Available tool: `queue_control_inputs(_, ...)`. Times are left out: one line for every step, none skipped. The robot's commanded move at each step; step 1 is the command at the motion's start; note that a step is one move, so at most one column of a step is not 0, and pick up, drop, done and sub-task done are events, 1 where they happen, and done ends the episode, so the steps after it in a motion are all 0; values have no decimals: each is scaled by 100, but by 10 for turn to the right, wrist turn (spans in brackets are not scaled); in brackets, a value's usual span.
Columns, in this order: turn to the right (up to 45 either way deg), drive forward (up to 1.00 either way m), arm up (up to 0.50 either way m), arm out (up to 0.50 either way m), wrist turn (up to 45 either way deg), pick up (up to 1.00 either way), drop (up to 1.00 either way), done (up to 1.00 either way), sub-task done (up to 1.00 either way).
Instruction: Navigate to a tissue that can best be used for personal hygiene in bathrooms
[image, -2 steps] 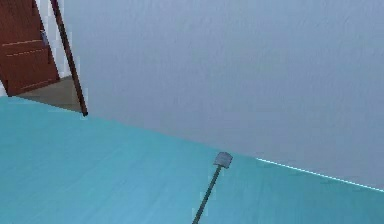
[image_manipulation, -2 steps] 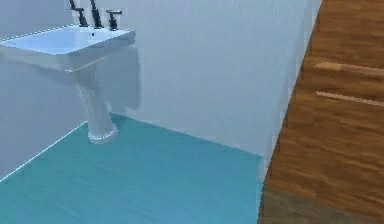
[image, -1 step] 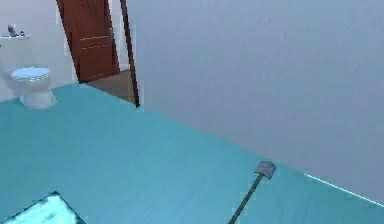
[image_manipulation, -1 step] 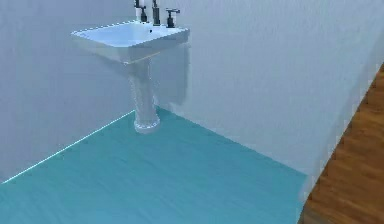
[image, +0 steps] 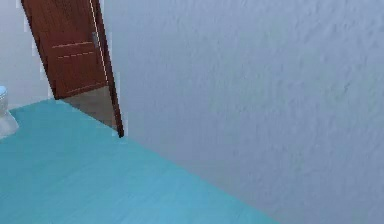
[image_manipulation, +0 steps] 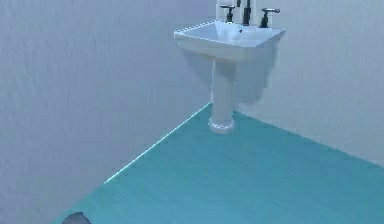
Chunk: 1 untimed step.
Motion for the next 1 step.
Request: queue_control_inputs(-360,0,0,0,0,0,0,0,0)
